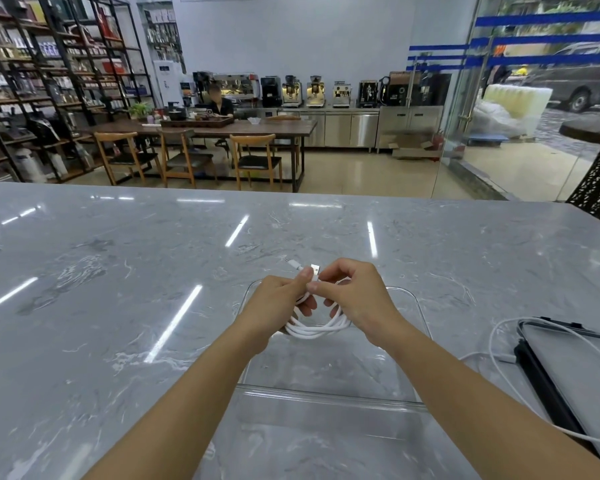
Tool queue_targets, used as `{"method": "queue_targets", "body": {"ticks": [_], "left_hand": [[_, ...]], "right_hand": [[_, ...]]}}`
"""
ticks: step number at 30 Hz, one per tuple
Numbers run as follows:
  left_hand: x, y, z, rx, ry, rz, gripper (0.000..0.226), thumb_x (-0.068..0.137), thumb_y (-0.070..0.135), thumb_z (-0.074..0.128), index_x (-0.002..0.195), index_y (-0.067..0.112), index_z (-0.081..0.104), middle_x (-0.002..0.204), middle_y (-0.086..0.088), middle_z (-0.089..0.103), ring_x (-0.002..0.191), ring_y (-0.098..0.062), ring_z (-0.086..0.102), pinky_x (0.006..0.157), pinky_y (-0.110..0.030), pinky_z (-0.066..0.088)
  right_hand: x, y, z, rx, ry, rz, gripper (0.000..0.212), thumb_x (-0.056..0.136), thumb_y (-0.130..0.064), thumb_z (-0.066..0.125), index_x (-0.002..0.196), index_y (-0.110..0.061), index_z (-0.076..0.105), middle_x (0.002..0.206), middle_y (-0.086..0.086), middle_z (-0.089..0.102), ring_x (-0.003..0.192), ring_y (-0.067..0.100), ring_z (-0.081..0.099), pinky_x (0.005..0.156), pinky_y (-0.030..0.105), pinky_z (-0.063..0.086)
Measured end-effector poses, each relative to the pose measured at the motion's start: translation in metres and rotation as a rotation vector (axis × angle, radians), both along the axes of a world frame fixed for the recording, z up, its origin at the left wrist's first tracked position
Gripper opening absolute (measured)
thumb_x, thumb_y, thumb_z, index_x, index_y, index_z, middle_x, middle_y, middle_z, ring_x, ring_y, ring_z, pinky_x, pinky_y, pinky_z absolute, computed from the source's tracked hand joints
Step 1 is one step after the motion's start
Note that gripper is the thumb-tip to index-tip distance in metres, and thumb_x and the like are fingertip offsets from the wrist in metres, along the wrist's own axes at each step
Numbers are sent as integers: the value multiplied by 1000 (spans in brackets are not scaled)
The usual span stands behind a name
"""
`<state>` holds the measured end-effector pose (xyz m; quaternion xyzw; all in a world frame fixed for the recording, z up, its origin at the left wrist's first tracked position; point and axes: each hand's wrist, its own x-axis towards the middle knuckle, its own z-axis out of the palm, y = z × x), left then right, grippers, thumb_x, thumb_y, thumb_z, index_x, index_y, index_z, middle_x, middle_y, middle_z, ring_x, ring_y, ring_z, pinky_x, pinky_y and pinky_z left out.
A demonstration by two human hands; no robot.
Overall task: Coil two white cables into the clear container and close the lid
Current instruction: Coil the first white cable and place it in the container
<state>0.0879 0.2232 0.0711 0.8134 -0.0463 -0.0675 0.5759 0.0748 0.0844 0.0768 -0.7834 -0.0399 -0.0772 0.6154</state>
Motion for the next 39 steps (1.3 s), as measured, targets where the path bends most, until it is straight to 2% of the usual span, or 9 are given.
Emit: {"method": "queue_targets", "body": {"ticks": [5, 9, 13, 16, 19, 22, 28, 34, 39], "left_hand": [[-1, 2, 1, -156, 85, -121, 49, 89, 48, 47, 74, 7, 69, 57, 3, 64, 44, -8, 51, 54, -26, 45], [-2, 15, 3, -468, 244, -319, 26, 95, 14, 44, 94, -1, 66, 72, -5, 70, 58, -16, 66, 64, -29, 58], [-2, 20, 10, -402, 327, -217, 23, 94, 3, 42, 96, -2, 64, 75, -12, 74, 60, -18, 70, 57, -27, 58], [-3, 19, 17, -364, 378, -178, 22, 93, 4, 43, 91, -1, 64, 73, -15, 72, 54, -17, 68, 48, -24, 54], [-8, 14, 14, -266, 278, -166, 22, 94, 7, 44, 87, 3, 65, 71, -7, 62, 49, -11, 56, 46, -20, 47], [-13, 10, 5, -159, 172, -185, 25, 96, 8, 41, 87, 9, 63, 69, -1, 56, 55, -9, 45, 49, -18, 40], [-12, 18, -3, 27, 101, -36, 4, 84, 5, 58, 84, 8, 59, 74, -6, 66, 60, -13, 59, 57, -24, 51], [-3, 18, 1, 656, -109, -25, 3, 80, 13, 60, 79, 11, 61, 81, -5, 65, 76, -24, 64, 68, -32, 49], [4, 12, -2, 930, -182, -42, 13, 80, 7, 52, 90, 7, 60, 100, -10, 64, 81, -28, 63, 70, -33, 49]], "right_hand": [[-1, -1, 0, -48, -66, 44, 20, 75, -10, 73, 87, -25, 69, 70, 0, 54, 59, 16, 51, 62, 37, 51], [-4, -4, 1, -48, -194, 11, 28, 74, -7, 71, 72, -33, 62, 77, -9, 59, 74, 6, 56, 73, 24, 45], [-9, 3, -2, -172, -303, 57, 16, 77, -4, 66, 75, -19, 62, 77, -12, 61, 78, 4, 57, 74, 15, 43], [-11, 7, -3, -242, -406, 62, 6, 80, 1, 62, 80, -5, 61, 77, 3, 61, 74, 12, 56, 67, 14, 42], [-10, 7, -5, -252, -389, 20, 3, 85, -3, 59, 82, -4, 57, 83, 9, 61, 75, 18, 56, 65, 24, 47], [-8, 10, -5, -215, -308, 24, 6, 86, -6, 57, 82, -7, 54, 85, 6, 56, 72, 12, 55, 55, 10, 44], [1, 6, -8, -246, -110, 20, 13, 82, -8, 64, 74, -16, 57, 78, -6, 55, 73, 8, 54, 67, 14, 42], [7, 12, -7, -333, 53, 36, 7, 78, -12, 70, 74, -12, 64, 76, 6, 65, 72, 18, 60, 62, 23, 46], [18, 14, -3, -430, 164, 90, 13, 76, -10, 71, 68, -12, 61, 73, 8, 64, 69, 22, 59, 69, 36, 52]]}}
